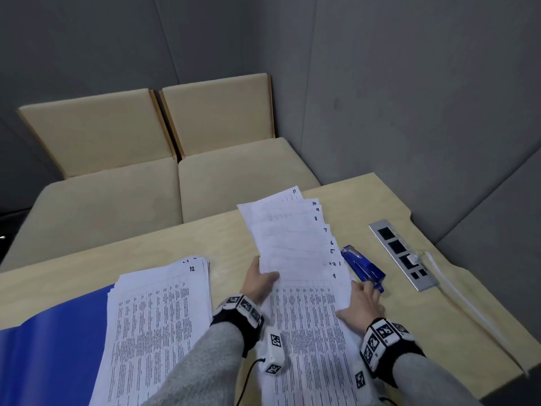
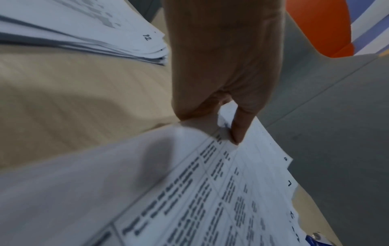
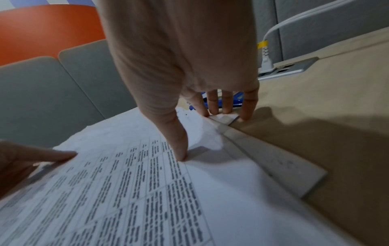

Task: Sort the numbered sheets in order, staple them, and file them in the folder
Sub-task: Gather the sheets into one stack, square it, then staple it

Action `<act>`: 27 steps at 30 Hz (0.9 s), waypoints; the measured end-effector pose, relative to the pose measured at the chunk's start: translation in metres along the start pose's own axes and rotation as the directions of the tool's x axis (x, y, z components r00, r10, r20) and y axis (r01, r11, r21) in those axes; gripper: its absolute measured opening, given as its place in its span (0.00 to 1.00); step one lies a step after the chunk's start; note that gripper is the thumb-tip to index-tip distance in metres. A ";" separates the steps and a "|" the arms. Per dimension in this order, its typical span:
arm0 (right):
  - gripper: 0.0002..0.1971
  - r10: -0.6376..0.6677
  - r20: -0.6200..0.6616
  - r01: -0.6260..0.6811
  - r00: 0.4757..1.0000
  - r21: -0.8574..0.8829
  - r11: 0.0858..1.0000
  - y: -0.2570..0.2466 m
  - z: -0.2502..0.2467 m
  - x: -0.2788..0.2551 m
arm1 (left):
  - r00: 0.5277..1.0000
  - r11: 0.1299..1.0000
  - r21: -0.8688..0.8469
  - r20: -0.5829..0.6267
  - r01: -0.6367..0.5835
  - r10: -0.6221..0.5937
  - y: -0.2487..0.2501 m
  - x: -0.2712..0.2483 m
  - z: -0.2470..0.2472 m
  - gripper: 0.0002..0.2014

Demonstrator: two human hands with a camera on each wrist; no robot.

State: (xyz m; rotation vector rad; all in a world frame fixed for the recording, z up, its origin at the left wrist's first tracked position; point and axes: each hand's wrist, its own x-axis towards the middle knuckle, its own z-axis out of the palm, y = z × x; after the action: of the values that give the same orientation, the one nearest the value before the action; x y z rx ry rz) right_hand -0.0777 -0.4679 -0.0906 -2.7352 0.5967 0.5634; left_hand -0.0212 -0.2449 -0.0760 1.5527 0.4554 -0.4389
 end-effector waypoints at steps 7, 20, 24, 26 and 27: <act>0.30 0.037 -0.082 -0.018 0.996 0.226 0.974 -0.014 0.000 -0.001 | 0.989 0.994 -0.007 -0.094 0.111 -0.111 -0.021 -0.006 -0.032 0.32; 0.16 0.067 0.265 -0.231 0.962 0.659 0.715 -0.055 -0.012 0.046 | 0.969 0.966 0.068 0.006 0.248 -0.249 -0.035 -0.053 -0.066 0.28; 0.14 0.120 0.206 -0.218 0.971 0.564 0.796 -0.065 -0.009 0.039 | 0.984 0.984 -0.005 0.016 0.178 -0.178 -0.034 -0.050 -0.065 0.30; 0.13 0.089 0.211 -0.201 0.973 0.604 0.771 -0.065 -0.006 0.034 | 0.991 0.992 0.012 -0.027 0.129 -0.129 -0.034 -0.053 -0.063 0.20; 0.16 0.077 0.230 -0.207 0.970 0.621 0.756 -0.062 -0.003 0.032 | 0.994 0.994 0.015 -0.043 0.105 -0.105 -0.037 -0.051 -0.063 0.20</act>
State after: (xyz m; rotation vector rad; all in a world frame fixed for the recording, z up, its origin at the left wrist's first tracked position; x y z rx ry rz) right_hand -0.0220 -0.4253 -0.0901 -1.9701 0.7827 0.5240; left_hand -0.0842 -0.1815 -0.0778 1.5617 0.5689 -0.4933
